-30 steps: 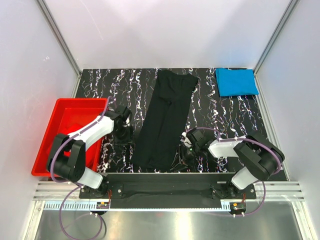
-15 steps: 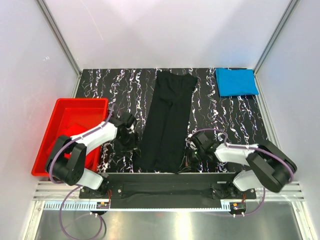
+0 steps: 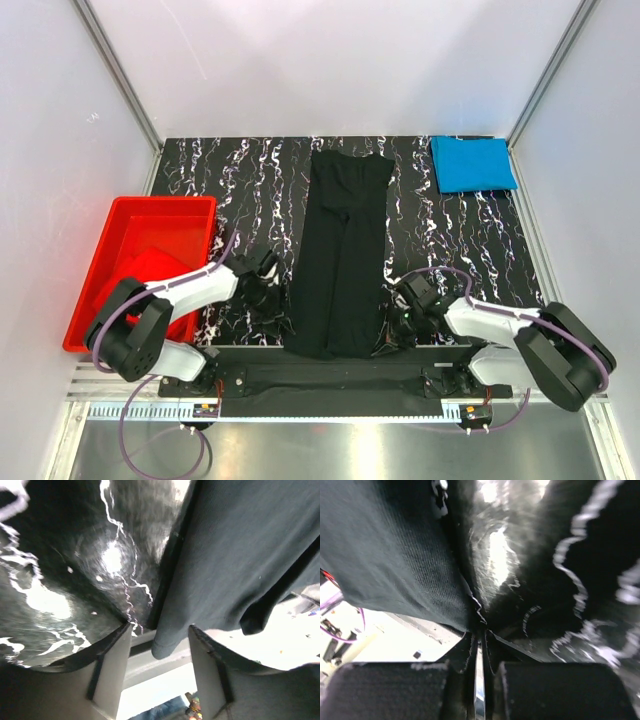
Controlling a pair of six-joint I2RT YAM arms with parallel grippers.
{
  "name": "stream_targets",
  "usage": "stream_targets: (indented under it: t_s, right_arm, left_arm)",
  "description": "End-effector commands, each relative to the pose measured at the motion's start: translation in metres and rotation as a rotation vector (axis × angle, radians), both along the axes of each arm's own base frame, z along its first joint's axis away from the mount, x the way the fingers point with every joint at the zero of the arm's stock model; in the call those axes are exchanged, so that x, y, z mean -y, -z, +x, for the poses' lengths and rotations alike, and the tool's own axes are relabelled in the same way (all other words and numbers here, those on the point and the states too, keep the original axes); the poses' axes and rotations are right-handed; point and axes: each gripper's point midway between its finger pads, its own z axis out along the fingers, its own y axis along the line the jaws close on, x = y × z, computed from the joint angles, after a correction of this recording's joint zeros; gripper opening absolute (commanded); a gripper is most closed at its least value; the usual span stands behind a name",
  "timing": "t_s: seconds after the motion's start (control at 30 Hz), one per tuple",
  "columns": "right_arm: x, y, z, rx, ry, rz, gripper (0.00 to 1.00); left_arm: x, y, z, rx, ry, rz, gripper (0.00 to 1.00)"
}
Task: Fold and stack the t-shirts
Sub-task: Fold the tshirt
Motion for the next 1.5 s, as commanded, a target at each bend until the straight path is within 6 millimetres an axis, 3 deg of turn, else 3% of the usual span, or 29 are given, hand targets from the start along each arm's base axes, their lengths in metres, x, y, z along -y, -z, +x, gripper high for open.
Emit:
stream_targets:
  t_s: [0.0, 0.23, 0.53, 0.63, 0.7, 0.9, 0.97, 1.17, 1.33, 1.47]
  right_arm:
    - [0.011, -0.003, 0.018, 0.054, 0.072, -0.059, 0.07]
    - [0.009, -0.012, 0.036, 0.062, 0.072, -0.052, 0.08]
    - [0.007, -0.014, 0.034, 0.052, 0.097, -0.029, 0.08]
    - [0.009, -0.016, 0.031, 0.051, 0.095, -0.027, 0.08]
    - [0.009, -0.016, 0.031, 0.054, 0.094, -0.026, 0.08]
    - [0.01, -0.017, 0.029, 0.058, 0.091, -0.024, 0.08]
    - [0.01, -0.018, 0.028, 0.059, 0.093, -0.02, 0.08]
    - [0.011, -0.017, 0.026, 0.056, 0.088, -0.02, 0.08]
    - [0.012, -0.016, 0.024, 0.054, 0.087, -0.018, 0.07]
    - [0.013, -0.014, 0.022, 0.052, 0.088, -0.016, 0.07]
  left_arm:
    - [0.007, 0.005, -0.006, -0.012, -0.016, -0.047, 0.52]
    - [0.01, -0.007, -0.016, -0.026, 0.038, -0.048, 0.55]
    - [0.008, 0.004, -0.039, -0.14, 0.046, -0.011, 0.53]
    - [0.013, 0.004, -0.037, -0.129, 0.05, -0.023, 0.52]
    - [0.011, 0.008, -0.034, -0.126, 0.047, -0.001, 0.48]
    - [0.009, 0.011, -0.027, -0.094, 0.025, 0.032, 0.23]
    - [0.006, 0.012, -0.024, -0.076, 0.028, 0.051, 0.2]
    - [0.007, 0.007, -0.017, -0.054, 0.009, 0.069, 0.31]
    - [0.007, 0.006, -0.017, -0.049, 0.006, 0.072, 0.47]
    - [0.013, 0.015, -0.019, -0.081, 0.004, 0.057, 0.46]
